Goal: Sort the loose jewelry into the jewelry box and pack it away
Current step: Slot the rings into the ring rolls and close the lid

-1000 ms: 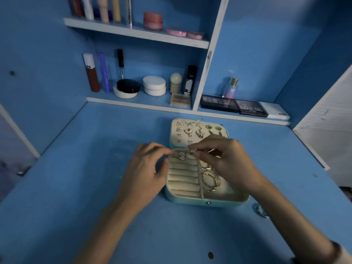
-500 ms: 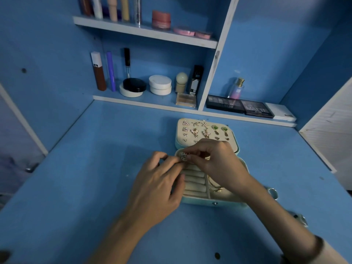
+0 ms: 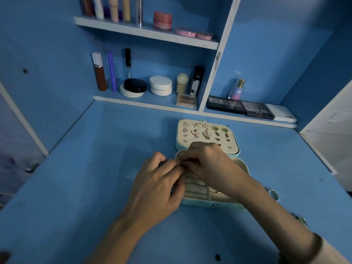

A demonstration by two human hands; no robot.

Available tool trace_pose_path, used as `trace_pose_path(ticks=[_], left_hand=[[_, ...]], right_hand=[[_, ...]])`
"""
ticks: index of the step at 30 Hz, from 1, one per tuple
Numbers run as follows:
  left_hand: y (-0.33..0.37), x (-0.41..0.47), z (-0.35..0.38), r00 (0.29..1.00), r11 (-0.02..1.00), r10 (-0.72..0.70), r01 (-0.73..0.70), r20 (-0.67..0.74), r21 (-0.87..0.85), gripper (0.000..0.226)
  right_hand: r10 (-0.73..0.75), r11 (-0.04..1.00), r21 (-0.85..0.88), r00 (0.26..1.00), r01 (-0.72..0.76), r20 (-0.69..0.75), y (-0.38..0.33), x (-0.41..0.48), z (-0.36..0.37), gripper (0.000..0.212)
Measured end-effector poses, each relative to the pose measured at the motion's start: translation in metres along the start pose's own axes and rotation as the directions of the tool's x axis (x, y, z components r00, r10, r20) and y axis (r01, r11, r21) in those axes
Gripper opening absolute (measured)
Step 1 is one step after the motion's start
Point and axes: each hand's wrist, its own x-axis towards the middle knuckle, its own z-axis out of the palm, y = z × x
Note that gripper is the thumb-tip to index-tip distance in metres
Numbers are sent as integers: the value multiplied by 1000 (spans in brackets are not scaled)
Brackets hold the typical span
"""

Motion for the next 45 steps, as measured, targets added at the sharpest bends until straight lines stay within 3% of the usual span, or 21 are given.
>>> trace_pose_path(ticks=[5, 15, 21, 24, 29, 33, 36, 39, 45], left_hand=[[-1, 0, 0, 1000, 1000, 12, -12, -21, 4, 23], [-2, -1, 1, 999, 1000, 25, -26, -45, -1, 23], [0, -5, 3, 997, 1000, 21, -22, -73, -9, 23], [1, -4, 2, 999, 1000, 23, -23, -23, 11, 34], [-1, -5, 3, 999, 999, 22, -23, 44, 33, 39], [-1, -3, 2, 1000, 999, 16, -17, 20, 42, 37], [-3, -4, 4, 1000, 999, 9, -9, 9, 46, 38], [-3, -4, 6, 1000, 999, 28, -28, 14, 34, 39], [-2, -3, 8, 988, 991, 132, -130, 78, -27, 46]], right_hand=[[-42, 997, -67, 997, 47, 68, -2, 2, -2, 23], [-89, 995, -57, 994, 85, -62, 13, -11, 7, 22], [25, 1000, -5, 982, -26, -186, 23, -29, 3, 36], [110, 993, 69, 962, -96, -250, 34, -41, -5, 31], [201, 980, 54, 941, -194, -273, 55, -67, -27, 23], [197, 975, -53, 954, -214, -224, 70, -88, -43, 26], [255, 963, -61, 962, -262, -100, 79, -100, -55, 23], [339, 940, -73, 939, -334, 64, 84, -113, -61, 20], [443, 896, -121, 880, -428, 173, 84, -129, -62, 19]])
